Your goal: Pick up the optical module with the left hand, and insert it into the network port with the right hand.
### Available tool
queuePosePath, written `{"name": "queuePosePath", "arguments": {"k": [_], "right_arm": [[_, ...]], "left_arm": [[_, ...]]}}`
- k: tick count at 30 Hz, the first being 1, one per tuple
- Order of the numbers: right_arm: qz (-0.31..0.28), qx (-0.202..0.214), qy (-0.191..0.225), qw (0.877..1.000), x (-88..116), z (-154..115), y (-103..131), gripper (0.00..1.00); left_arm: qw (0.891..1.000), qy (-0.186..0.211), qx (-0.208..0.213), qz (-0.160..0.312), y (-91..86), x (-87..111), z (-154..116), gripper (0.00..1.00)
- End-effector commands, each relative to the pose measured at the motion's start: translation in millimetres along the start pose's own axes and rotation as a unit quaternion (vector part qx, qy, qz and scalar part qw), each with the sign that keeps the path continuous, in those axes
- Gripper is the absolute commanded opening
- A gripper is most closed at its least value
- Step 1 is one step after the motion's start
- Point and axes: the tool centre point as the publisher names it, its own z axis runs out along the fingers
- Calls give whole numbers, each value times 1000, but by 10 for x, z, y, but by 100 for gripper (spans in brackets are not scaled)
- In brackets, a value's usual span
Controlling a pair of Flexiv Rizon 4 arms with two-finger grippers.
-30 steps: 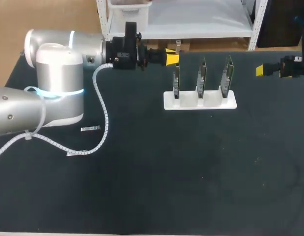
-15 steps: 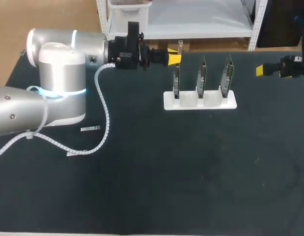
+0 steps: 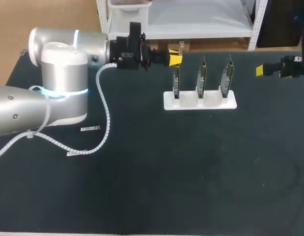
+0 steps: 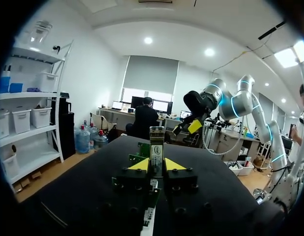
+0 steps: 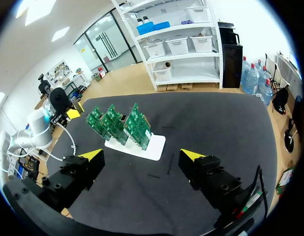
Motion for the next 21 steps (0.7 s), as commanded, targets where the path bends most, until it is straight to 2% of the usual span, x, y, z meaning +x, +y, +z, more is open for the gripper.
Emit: {"name": "queuePosePath", "arguments": {"k": [1,21], "right_arm": [[0,0,0,1000,0,0,0,100],[0,0,0,1000,0,0,0,100]], "left_arm": [[1000,2,-1,-1,36,-3,18,0],[1000,14,3,-3,143,35,-33,0]]}}
